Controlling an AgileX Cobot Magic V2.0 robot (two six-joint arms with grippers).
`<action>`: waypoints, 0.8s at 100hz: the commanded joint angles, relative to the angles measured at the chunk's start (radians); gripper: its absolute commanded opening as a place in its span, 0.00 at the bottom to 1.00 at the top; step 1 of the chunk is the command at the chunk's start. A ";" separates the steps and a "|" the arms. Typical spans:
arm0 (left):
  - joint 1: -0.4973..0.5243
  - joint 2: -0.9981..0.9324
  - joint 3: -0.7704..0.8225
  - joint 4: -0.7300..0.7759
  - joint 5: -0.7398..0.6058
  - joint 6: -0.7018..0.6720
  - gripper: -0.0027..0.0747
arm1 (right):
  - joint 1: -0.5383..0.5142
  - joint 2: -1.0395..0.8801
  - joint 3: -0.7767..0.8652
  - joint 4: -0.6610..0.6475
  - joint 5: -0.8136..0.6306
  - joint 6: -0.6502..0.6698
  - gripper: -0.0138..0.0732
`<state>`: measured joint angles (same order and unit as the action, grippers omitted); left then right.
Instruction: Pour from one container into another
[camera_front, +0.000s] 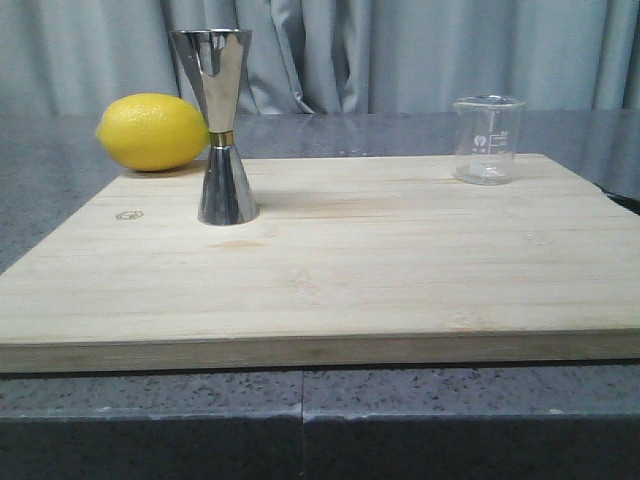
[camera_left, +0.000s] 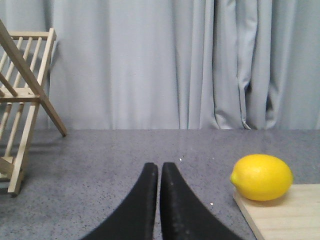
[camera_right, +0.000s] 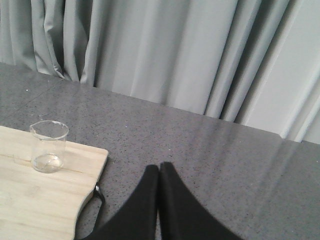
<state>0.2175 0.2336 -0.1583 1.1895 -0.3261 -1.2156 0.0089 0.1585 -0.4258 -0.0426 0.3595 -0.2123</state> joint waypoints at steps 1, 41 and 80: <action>0.000 -0.023 0.011 -0.023 -0.041 -0.013 0.01 | -0.006 -0.068 0.037 0.032 -0.077 -0.005 0.08; -0.002 -0.064 0.140 -0.023 -0.056 -0.013 0.01 | -0.006 -0.179 0.125 0.057 -0.050 -0.005 0.08; -0.002 -0.064 0.143 -0.023 -0.065 -0.013 0.01 | -0.006 -0.179 0.125 0.057 -0.050 -0.005 0.08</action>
<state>0.2175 0.1606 -0.0004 1.1934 -0.3483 -1.2156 0.0089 -0.0103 -0.2756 0.0153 0.3894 -0.2123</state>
